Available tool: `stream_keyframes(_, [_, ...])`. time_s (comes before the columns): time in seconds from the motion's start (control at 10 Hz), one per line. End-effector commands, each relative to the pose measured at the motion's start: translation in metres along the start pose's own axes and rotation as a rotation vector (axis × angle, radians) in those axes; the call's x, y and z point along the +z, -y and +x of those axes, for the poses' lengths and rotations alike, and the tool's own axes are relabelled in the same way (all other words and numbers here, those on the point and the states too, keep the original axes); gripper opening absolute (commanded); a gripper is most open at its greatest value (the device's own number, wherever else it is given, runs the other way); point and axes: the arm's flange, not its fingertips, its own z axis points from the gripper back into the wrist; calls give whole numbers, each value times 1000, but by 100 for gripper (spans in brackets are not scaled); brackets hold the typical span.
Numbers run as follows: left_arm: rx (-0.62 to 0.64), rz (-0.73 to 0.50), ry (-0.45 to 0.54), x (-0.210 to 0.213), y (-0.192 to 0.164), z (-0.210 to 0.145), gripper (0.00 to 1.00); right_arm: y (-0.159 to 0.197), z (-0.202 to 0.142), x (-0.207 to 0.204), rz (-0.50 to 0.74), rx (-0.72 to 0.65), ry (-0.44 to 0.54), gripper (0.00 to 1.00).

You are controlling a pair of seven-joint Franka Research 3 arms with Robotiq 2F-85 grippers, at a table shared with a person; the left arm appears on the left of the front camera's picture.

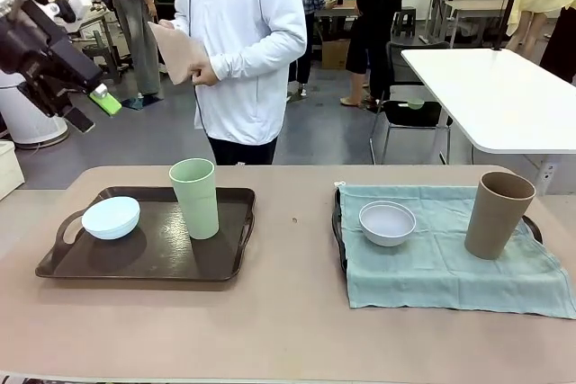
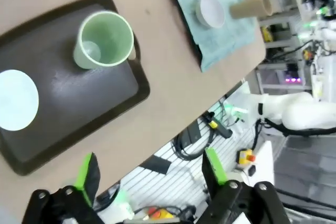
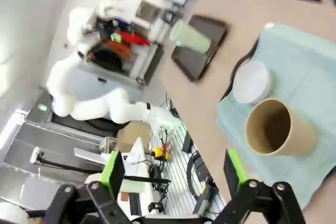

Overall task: Set up a tray with a mat and arrange the tableware.
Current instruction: Pick up the Picnic Bowl and Reusable plastic cup from the Handle tray in front of the human's position and hold them in the air.

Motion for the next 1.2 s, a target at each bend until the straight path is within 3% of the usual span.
stream_keyframes(0.0, [42, 84, -19, 22, 28, 31, 100, -15, 6, -20, -131, -61, -76, 100])
stream_keyframes(0.1, [0, 0, 0, 0, 0, 0, 100, -15, 6, -20, -131, -61, -76, 100])
stream_keyframes(0.2, [-90, -241, 105, -11, 31, 26, 100, -2, 4, -5, -38, -15, -25, 100])
stream_keyframes(0.3, [-87, -417, 238, 0, 23, 30, 100, 12, -2, -5, 94, -27, -36, 100])
stream_keyframes(0.5, [3, -742, 365, 20, -23, 1, 100, 24, -29, 13, 216, -67, -5, 100])
stream_keyframes(0.6, [51, -796, 414, 17, -39, -18, 100, 24, -42, 20, 260, -98, 16, 100])
stream_keyframes(0.7, [153, -802, 386, 7, -50, -31, 100, 27, -52, 22, 236, -174, 75, 100])
stream_keyframes(0.8, [223, -761, 312, -2, -56, -35, 100, 27, -58, 20, 208, -185, 62, 100])
stream_keyframes(0.9, [74, -752, 405, 26, -42, -14, 100, 32, -51, 11, 224, -118, 9, 100])
stream_keyframes(1.1, [74, -752, 405, 26, -42, -14, 100, 32, -51, 11, 224, -118, 9, 100])
